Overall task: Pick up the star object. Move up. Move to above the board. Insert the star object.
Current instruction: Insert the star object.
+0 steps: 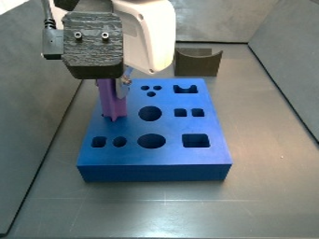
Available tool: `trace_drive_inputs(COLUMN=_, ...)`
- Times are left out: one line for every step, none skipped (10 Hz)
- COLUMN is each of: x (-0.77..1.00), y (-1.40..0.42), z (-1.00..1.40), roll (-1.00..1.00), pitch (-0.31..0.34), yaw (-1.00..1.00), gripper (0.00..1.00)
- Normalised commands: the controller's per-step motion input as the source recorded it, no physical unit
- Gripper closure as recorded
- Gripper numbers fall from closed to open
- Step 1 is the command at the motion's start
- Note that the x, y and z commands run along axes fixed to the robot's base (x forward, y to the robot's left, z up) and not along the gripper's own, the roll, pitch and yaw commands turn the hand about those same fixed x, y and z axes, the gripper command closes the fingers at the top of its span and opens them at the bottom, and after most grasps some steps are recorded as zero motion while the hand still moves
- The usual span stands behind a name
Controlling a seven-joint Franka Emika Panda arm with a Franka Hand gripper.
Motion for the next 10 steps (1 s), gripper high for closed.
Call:
trace_drive_inputs(x=0.11, y=0.00, z=-1.00, roll=0.09, pitch=-0.024, yaw=-0.04, gripper=1.00)
trace_drive_inputs(x=0.15, y=0.00, z=-1.00, roll=0.07, pitch=-0.019, yaw=-0.04, gripper=1.00)
trace_drive_inputs(x=0.23, y=0.00, z=-0.42, roll=-0.02, pitch=-0.033, yaw=-0.03, gripper=1.00)
trace_drive_inputs(x=0.02, y=0.00, z=0.00, roll=-0.03, pitch=0.000, yaw=0.00, gripper=1.00)
trace_drive_inputs(x=-0.05, y=0.00, z=-0.26, roll=0.06, pitch=0.000, yaw=0.00, gripper=1.00)
trace_drive_inputs(x=-0.08, y=0.00, z=-1.00, roll=0.17, pitch=-0.019, yaw=-0.02, gripper=1.00)
trace_drive_inputs(x=-0.02, y=0.00, z=-1.00, roll=0.10, pitch=-0.010, yaw=-0.07, gripper=1.00)
trace_drive_inputs(x=0.04, y=0.00, z=-1.00, roll=0.07, pitch=0.000, yaw=-0.01, gripper=1.00)
trace_drive_inputs(x=0.00, y=-0.03, z=0.00, roll=0.05, pitch=0.000, yaw=0.00, gripper=1.00)
trace_drive_inputs(x=0.00, y=-0.03, z=-0.18, roll=0.04, pitch=-0.087, yaw=0.00, gripper=1.00)
